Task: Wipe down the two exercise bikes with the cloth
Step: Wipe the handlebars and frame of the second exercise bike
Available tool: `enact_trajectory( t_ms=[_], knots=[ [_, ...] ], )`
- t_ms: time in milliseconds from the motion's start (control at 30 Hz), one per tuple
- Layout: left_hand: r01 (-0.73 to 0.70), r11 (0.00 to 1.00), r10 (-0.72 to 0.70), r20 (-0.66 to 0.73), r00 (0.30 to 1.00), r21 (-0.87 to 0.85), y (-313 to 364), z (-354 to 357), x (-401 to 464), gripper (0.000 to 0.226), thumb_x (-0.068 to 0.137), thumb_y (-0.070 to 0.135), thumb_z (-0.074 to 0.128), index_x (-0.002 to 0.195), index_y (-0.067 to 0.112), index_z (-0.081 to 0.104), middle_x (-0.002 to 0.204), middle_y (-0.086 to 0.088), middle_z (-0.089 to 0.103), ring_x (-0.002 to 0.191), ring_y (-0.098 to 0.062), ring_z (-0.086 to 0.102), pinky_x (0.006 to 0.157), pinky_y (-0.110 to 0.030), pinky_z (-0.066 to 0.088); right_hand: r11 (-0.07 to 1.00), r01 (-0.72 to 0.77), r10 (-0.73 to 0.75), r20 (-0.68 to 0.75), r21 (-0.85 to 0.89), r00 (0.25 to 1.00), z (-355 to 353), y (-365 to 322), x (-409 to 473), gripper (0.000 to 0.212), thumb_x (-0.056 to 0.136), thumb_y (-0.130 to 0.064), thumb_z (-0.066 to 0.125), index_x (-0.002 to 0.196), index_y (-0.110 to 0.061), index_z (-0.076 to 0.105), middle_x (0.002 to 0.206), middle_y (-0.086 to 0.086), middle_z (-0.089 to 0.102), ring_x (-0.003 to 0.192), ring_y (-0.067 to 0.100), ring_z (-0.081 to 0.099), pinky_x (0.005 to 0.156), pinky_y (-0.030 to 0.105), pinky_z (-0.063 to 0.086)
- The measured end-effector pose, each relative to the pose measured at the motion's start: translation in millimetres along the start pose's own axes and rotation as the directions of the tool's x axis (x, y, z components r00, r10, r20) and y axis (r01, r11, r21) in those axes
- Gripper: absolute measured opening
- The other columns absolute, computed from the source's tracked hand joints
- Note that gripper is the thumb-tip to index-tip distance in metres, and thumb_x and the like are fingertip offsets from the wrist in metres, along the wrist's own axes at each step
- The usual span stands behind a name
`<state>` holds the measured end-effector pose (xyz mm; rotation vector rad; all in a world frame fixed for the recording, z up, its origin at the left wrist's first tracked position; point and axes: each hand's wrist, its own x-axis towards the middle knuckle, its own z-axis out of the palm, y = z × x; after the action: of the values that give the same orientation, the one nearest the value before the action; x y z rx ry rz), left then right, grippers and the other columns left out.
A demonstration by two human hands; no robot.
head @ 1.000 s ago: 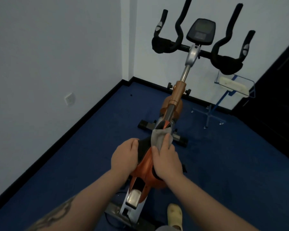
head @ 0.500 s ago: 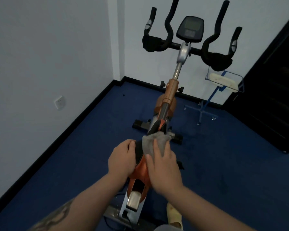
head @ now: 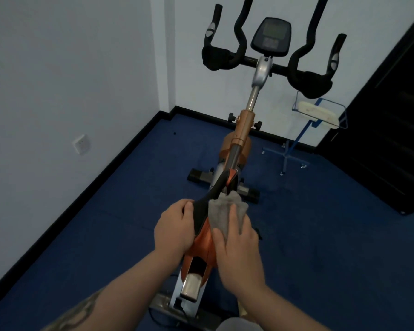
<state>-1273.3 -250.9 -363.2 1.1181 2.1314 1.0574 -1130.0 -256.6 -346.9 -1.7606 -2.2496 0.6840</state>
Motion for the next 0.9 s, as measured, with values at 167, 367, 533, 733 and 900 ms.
enact_trajectory(
  t_ms=[167,367,533,733,900],
  knots=[
    [-0.007,1.000,0.007,-0.006,1.000,0.012,0.9,2.2,0.9,0.031,0.102,0.032,0.036,0.104,0.026,0.066,0.086,0.013,0.064,0.080,-0.003,0.059,0.072,-0.034,0.051,0.996,-0.091,0.091,0.004,-0.014,0.996,-3.2,-2.3,28.7,0.067,0.100,-0.051,0.021,0.155,-0.021,-0.002,0.146,0.011,0.036,0.123,0.026,0.045,0.098,0.037,0.038],
    [-0.006,1.000,0.006,-0.034,0.999,0.018,-0.8,3.4,3.8,0.031,0.101,0.029,0.038,0.108,0.026,0.068,0.093,0.014,0.066,0.086,-0.004,0.059,0.073,-0.032,0.050,0.894,-0.398,0.386,0.097,0.205,0.917,-5.8,-13.1,112.7,0.064,0.102,-0.051,0.020,0.149,-0.008,0.016,0.134,0.019,0.052,0.115,0.035,0.054,0.076,0.034,0.035],
    [0.019,1.000,-0.020,-0.045,0.999,-0.023,0.5,2.9,3.2,0.030,0.101,0.029,0.040,0.105,0.029,0.070,0.091,0.014,0.067,0.085,-0.003,0.060,0.073,-0.031,0.049,0.941,-0.271,0.276,0.006,0.201,0.961,-1.0,-20.2,144.6,0.061,0.104,-0.044,0.021,0.155,-0.017,0.002,0.156,0.021,0.020,0.131,0.039,0.040,0.100,0.042,0.039],
    [0.016,0.993,-0.028,-0.093,0.995,-0.121,-0.4,4.0,-1.0,0.045,0.105,0.034,0.029,0.102,0.023,0.072,0.088,0.002,0.068,0.086,-0.016,0.062,0.077,-0.038,0.048,0.952,0.126,-0.103,0.097,-0.279,0.990,4.2,-18.9,108.0,0.054,0.103,-0.041,0.011,0.153,-0.023,0.017,0.162,0.010,-0.009,0.146,0.038,-0.013,0.119,0.053,0.001],
    [0.047,0.968,-0.073,-0.099,0.992,-0.249,-5.5,4.0,-3.4,0.059,0.105,0.041,0.022,0.070,0.019,0.063,0.066,0.002,0.064,0.061,-0.003,0.059,0.057,-0.023,0.038,0.927,0.309,-0.308,0.036,-0.212,0.951,11.2,-32.2,31.4,0.052,0.103,-0.045,0.014,0.154,-0.033,0.013,0.163,0.001,-0.002,0.149,0.024,-0.008,0.120,0.040,-0.010]
  ],
)
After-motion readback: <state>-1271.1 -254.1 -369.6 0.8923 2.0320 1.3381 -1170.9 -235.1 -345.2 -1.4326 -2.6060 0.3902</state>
